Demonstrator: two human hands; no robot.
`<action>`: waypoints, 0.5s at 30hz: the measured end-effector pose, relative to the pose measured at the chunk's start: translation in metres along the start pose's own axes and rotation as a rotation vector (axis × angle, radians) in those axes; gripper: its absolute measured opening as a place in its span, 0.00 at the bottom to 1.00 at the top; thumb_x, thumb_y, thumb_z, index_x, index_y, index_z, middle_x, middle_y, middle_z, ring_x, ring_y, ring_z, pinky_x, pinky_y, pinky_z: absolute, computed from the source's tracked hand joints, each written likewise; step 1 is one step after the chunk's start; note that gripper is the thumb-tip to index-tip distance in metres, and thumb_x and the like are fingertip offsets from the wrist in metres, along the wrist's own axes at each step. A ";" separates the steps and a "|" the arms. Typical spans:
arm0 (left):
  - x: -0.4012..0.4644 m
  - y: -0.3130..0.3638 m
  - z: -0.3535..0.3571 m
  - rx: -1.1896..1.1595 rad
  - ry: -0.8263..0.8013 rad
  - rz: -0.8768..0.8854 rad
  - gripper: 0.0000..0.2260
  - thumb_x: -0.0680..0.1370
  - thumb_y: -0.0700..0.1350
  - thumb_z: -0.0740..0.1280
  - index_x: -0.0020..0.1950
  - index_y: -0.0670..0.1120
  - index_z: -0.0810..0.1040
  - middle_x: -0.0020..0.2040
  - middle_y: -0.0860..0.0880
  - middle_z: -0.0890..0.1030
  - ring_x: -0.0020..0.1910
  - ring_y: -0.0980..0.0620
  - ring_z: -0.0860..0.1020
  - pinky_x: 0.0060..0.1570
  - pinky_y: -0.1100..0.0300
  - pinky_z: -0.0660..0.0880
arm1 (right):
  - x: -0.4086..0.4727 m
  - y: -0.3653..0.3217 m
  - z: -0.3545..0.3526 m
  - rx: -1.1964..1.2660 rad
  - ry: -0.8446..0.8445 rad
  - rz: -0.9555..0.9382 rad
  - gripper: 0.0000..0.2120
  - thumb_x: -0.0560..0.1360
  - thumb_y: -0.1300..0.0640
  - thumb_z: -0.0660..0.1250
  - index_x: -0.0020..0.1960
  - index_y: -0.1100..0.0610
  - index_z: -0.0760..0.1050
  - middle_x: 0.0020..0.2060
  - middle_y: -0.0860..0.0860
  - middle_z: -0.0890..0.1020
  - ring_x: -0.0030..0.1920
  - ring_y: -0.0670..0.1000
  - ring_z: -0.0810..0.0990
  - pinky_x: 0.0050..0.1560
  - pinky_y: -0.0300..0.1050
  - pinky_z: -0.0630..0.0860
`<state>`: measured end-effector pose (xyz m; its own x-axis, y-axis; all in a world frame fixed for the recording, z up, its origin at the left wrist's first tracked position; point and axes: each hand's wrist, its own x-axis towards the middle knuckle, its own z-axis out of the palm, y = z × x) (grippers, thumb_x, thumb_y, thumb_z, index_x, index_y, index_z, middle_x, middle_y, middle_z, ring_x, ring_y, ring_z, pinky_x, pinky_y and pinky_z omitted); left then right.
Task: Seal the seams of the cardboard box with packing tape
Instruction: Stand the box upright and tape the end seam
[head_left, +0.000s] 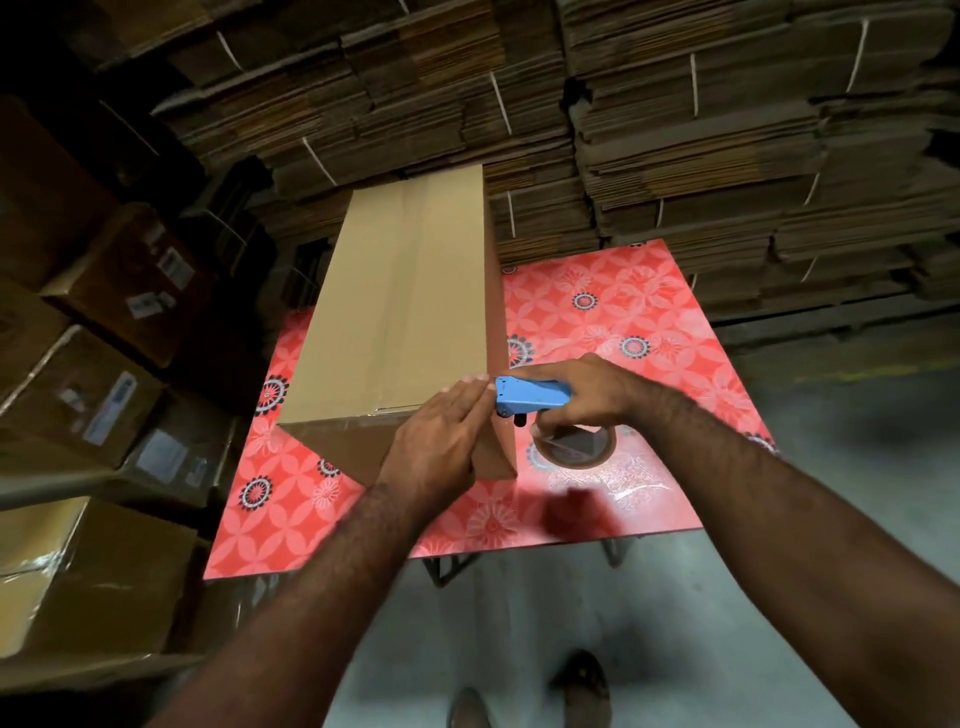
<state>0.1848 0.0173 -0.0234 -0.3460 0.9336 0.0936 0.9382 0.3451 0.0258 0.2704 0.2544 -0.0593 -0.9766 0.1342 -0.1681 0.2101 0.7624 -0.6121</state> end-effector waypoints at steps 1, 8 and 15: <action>0.000 0.000 -0.001 0.001 -0.004 -0.004 0.38 0.61 0.27 0.65 0.73 0.37 0.71 0.73 0.40 0.73 0.71 0.41 0.73 0.72 0.50 0.64 | 0.002 -0.002 -0.003 -0.013 -0.009 0.003 0.36 0.66 0.39 0.74 0.72 0.32 0.66 0.54 0.45 0.83 0.50 0.46 0.80 0.53 0.40 0.77; -0.001 0.002 -0.008 -0.039 -0.043 -0.036 0.39 0.63 0.26 0.63 0.76 0.40 0.68 0.76 0.42 0.69 0.74 0.43 0.69 0.74 0.52 0.61 | -0.008 -0.024 -0.035 -0.367 -0.052 -0.051 0.36 0.68 0.36 0.71 0.74 0.32 0.63 0.48 0.48 0.83 0.45 0.49 0.79 0.45 0.44 0.76; -0.001 0.003 -0.010 -0.111 0.011 -0.048 0.38 0.67 0.27 0.61 0.78 0.42 0.64 0.78 0.44 0.65 0.77 0.47 0.64 0.75 0.59 0.53 | -0.037 -0.026 -0.041 -0.543 0.046 -0.121 0.39 0.68 0.33 0.61 0.78 0.36 0.58 0.42 0.48 0.80 0.40 0.51 0.74 0.38 0.43 0.67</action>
<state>0.1884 0.0163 -0.0139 -0.3909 0.9149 0.1005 0.9159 0.3760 0.1404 0.2989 0.2557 -0.0061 -0.9959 0.0433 -0.0800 0.0540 0.9891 -0.1370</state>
